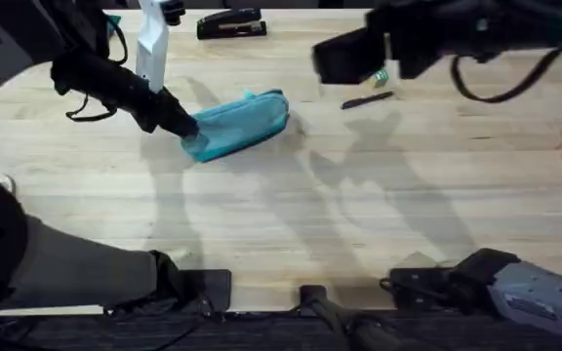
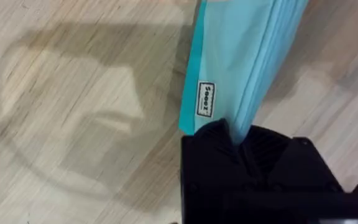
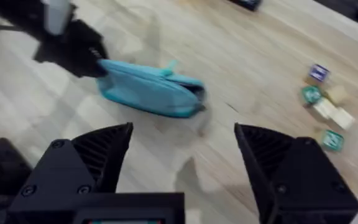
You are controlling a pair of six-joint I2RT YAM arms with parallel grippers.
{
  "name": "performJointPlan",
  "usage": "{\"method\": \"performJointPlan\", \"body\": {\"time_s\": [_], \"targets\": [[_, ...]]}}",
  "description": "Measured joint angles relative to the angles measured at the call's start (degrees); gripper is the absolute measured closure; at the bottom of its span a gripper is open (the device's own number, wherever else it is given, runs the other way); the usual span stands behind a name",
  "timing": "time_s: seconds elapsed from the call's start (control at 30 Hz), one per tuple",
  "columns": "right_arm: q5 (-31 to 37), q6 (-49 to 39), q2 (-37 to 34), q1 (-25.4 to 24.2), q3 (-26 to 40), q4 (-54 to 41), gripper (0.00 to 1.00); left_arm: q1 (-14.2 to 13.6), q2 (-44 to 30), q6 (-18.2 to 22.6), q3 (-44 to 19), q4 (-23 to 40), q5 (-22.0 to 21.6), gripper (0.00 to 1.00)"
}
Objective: Unzip the bag, pick up the pens from the table one at a time and place them inside, then zip the bag closed.
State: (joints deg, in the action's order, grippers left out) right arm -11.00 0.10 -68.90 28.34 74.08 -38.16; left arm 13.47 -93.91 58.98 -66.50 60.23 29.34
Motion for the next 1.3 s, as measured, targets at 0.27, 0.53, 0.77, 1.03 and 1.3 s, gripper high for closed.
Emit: {"method": "performJointPlan", "body": {"time_s": [0.27, 0.53, 0.77, 1.03, 1.3], "targets": [[-0.37, 4.51, -5.38, 6.63, 3.91, 3.61, 0.003, 0.00, 0.00, 0.00, -0.02, 0.00, 0.01, 0.958], [-0.44, 5.74, -12.73, 9.93, 4.57, 6.99, 0.004, 0.00, 0.00, -0.02, -0.02, 0.00, 0.00, 0.958], [-0.44, 6.86, -15.93, 10.45, 4.57, 7.20, 0.004, 0.00, 0.00, -0.02, 0.00, 0.00, 0.02, 0.958], [-0.46, 8.55, -19.33, 10.49, 4.61, 11.69, 0.003, 0.00, 0.00, -0.02, -0.02, 0.00, 0.01, 0.958], [-0.46, 10.67, -27.98, 10.49, 4.61, 20.44, 0.004, 0.00, 0.00, -0.02, -0.02, 0.00, 0.00, 0.958]]}}
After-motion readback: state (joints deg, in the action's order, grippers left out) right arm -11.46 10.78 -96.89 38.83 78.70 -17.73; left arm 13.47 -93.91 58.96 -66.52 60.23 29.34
